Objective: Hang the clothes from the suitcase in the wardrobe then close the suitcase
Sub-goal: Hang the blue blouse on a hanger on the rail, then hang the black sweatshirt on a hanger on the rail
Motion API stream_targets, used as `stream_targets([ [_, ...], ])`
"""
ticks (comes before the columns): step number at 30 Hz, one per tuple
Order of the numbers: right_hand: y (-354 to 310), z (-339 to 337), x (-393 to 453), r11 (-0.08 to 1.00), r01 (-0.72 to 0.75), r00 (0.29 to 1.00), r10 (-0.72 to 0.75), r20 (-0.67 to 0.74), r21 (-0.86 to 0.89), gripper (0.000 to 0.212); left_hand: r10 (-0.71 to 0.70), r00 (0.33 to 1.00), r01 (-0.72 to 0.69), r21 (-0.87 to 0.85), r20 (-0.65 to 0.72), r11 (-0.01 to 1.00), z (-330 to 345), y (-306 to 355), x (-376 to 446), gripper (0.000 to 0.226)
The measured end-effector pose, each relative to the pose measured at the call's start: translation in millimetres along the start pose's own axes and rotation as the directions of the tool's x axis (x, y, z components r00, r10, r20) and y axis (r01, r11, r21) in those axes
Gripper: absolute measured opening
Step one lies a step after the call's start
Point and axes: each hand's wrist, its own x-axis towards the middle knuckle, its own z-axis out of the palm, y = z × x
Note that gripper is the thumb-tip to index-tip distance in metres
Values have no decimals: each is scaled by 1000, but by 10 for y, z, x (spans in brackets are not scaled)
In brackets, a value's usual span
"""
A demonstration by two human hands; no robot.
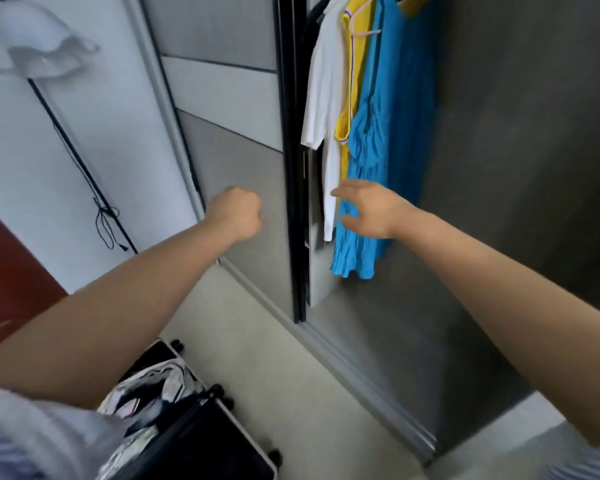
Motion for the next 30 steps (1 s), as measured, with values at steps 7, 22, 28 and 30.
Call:
stream_targets([
  [7,-1286,990,-109,996,-25,996,17,90,91,46,11,993,1,-99,120,995,614,-1054,-1082,30],
  [22,-2752,3917,-717,955,-200,732,-3,682,218,33,-144,762,331,-189,632,924,2935,-2561,-2988,27],
  [28,-2746,5326,-1257,917,-360,559,65,826,171,32,-227,560,557,-160,797,815,4274,-2596,-3593,27],
  [30,-2752,5758,-1443,887,-448,480,128,868,117,32,-209,498,574,-139,842,807,4689,-2575,-3836,29],
])
